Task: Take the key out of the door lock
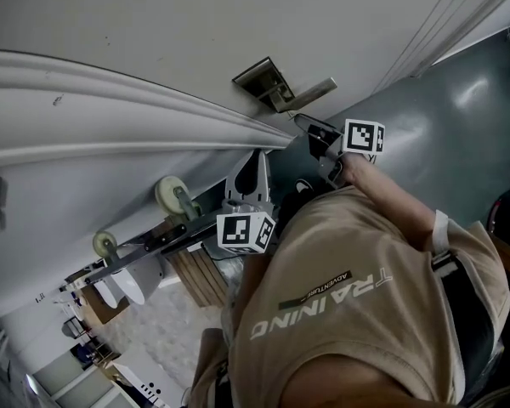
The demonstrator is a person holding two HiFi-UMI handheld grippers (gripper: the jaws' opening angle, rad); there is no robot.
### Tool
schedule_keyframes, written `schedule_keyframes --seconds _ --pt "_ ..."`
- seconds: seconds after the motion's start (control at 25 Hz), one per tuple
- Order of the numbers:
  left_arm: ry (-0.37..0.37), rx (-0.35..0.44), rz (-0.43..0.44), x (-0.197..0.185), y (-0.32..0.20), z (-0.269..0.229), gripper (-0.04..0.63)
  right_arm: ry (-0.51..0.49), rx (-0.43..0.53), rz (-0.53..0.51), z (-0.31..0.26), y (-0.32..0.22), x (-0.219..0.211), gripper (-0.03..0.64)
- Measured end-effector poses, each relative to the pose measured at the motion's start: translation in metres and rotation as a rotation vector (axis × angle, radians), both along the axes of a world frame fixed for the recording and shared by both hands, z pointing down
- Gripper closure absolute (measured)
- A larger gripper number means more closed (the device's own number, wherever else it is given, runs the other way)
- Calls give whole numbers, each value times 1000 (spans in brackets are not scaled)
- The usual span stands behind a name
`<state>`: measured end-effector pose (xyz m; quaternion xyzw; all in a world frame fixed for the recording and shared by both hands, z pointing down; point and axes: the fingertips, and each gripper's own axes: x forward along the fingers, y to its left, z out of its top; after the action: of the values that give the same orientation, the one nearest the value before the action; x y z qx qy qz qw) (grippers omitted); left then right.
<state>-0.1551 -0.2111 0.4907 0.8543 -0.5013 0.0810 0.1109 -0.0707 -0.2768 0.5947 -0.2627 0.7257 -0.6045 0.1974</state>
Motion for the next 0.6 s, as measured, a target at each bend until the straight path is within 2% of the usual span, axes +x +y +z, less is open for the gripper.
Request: schedule_keyframes --seconds 0.24,0.4,0.6 --pt "6 -19 14 8 -8 6 586 -21 -8 -21 2 -15 -12 600" --pt "0 -16 19 10 -17 5 586 17 2 -53 2 -22 -22 600" --pt "-1 -34 1 5 -23 10 586 -14 -20 -45 3 -27 -26 600"
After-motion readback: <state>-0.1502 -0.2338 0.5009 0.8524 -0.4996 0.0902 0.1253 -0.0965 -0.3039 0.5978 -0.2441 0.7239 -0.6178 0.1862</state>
